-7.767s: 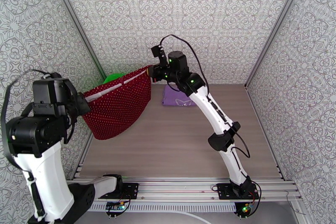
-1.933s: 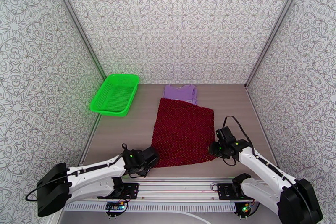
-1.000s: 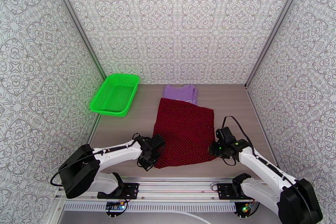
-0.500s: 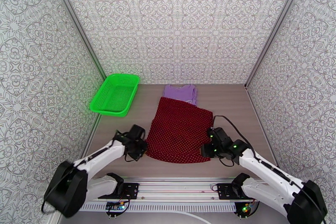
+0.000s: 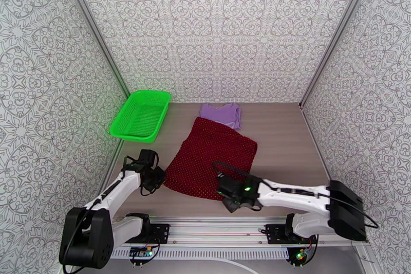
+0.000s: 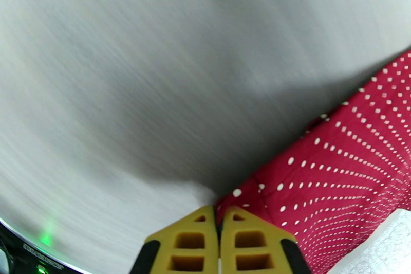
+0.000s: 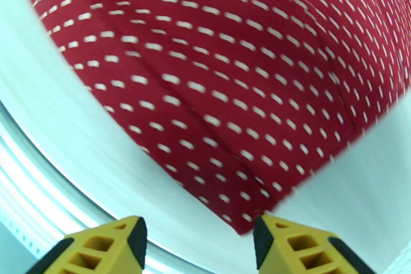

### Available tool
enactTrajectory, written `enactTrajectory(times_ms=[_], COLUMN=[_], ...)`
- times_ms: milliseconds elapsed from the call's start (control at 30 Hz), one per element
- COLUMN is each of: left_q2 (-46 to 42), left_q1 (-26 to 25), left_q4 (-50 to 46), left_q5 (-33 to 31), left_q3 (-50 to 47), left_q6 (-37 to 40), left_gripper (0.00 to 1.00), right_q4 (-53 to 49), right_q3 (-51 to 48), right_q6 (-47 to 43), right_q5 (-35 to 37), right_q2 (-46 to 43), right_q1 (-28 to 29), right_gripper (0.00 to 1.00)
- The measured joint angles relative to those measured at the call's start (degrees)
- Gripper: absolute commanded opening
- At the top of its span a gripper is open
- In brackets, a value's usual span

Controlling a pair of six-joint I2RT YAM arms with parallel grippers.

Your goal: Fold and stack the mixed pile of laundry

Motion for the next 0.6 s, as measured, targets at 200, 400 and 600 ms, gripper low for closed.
enactTrajectory(times_ms=[200,400,600], left_q2=[0.15,0.15,0.22], left_q1=[2.19,4.5,5.31], left_q4=[-0.13,-0.2,-0.2], left_q5=[0.81,1.75,2.23], left_q3=[0.59,0.63,0.68], left_q6=[2.91,4.74,5.86], left_gripper=[0.0,0.0,0.0], right_q4=[-1.36,-1.77,-1.7], right_q3=[0.96,0.96,1.36], right_q6=[-0.96,-1.53,-2.21], right_q5=[4.33,5.18,5.07], right_q2=[4.44,5.81,9.7], right_q1=[0.39,0.39,0.39], right_gripper=[0.59,0.56,0.49])
